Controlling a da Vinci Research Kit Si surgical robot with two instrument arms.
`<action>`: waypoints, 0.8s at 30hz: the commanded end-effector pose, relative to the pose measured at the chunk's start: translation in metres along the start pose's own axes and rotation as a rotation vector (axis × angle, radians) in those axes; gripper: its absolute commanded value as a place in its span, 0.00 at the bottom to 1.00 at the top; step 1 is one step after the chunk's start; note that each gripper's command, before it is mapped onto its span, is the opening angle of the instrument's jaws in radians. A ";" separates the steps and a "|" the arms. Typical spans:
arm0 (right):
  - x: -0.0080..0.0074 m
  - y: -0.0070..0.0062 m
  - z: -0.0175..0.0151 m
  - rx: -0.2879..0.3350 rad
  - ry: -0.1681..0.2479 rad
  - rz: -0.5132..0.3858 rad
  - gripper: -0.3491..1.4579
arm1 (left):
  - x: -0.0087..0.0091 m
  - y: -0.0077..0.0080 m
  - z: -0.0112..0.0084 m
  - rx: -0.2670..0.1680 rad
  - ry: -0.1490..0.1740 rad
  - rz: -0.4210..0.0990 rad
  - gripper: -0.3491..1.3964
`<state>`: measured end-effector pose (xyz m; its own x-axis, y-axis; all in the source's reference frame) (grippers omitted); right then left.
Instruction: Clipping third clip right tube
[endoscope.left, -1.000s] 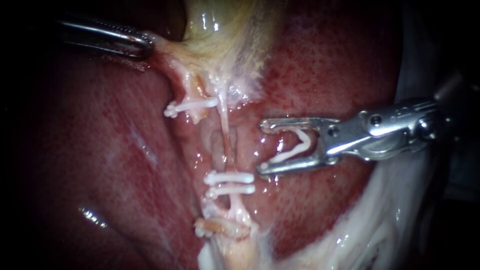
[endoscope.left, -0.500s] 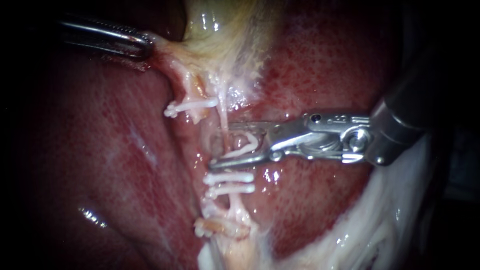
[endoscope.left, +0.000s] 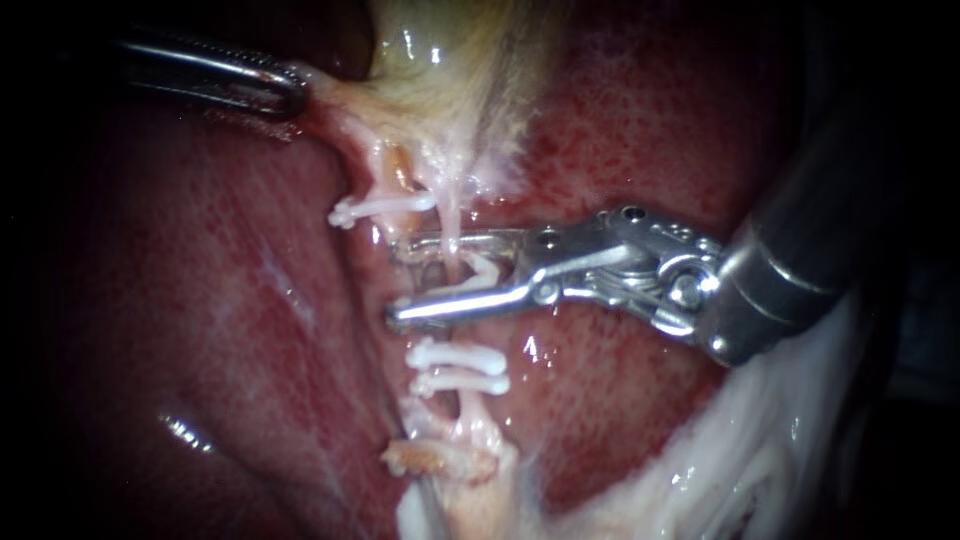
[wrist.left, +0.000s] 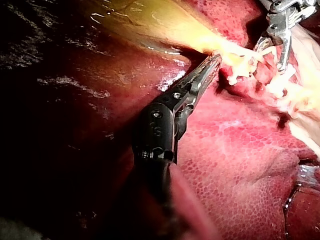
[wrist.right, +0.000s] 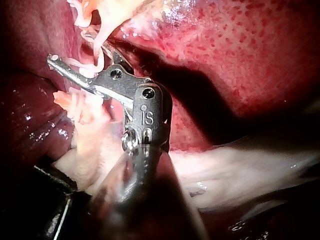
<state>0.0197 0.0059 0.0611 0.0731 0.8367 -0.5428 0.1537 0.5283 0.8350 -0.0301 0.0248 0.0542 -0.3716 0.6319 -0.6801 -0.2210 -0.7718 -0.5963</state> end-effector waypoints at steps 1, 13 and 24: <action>-0.0001 0.0001 0.0000 -0.002 -0.001 0.006 0.44 | 0.0000 0.0000 0.0000 0.000 0.000 0.000 0.00; -0.0004 0.0002 -0.0012 0.031 -0.015 0.077 0.20 | 0.0000 0.0000 0.0000 0.000 0.000 0.000 0.00; -0.0004 0.0000 -0.0013 0.058 -0.029 0.129 0.00 | 0.0000 -0.0001 0.0000 -0.001 0.000 0.000 0.00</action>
<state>0.0185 0.0057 0.0614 0.1282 0.8951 -0.4271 0.1884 0.4008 0.8966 -0.0301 0.0249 0.0543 -0.3717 0.6318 -0.6803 -0.2208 -0.7719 -0.5962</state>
